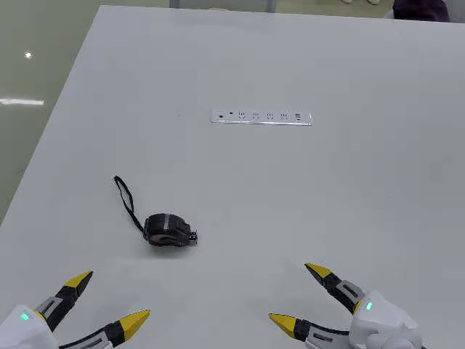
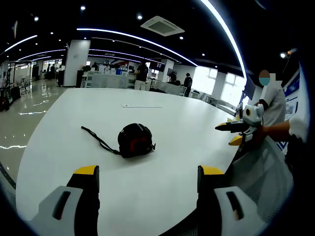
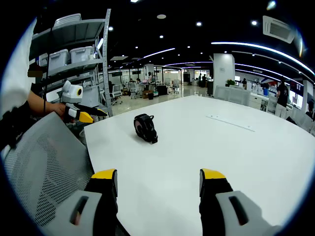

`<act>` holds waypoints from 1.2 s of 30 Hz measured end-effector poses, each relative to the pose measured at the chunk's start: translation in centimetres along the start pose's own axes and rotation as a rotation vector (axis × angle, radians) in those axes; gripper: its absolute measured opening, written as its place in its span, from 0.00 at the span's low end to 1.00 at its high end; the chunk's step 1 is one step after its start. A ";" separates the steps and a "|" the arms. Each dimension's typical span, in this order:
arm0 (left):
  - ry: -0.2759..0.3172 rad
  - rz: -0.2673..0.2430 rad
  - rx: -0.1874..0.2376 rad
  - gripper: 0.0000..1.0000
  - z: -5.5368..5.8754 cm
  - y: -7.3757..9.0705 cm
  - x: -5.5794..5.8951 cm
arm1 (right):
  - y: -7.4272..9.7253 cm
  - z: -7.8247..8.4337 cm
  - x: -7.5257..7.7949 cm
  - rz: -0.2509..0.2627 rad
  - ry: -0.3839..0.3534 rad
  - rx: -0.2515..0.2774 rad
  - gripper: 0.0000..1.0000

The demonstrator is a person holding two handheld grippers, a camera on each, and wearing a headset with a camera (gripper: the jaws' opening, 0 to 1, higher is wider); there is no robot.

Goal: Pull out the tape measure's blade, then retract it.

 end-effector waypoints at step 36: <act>0.003 0.003 -0.005 0.77 0.1 0.0 0.0 | 0.0 0.1 -0.1 -0.009 -0.016 -0.008 0.64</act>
Point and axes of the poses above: the centre of the closed fingertips' face, and the gripper's own axes: y roughly backward along the fingers, x roughly to its right, z roughly out of its underside, the point moved 9 cm from there along y, roughly backward along the fingers, and after that the axes turned 10 degrees about x, right-handed, at the moved point
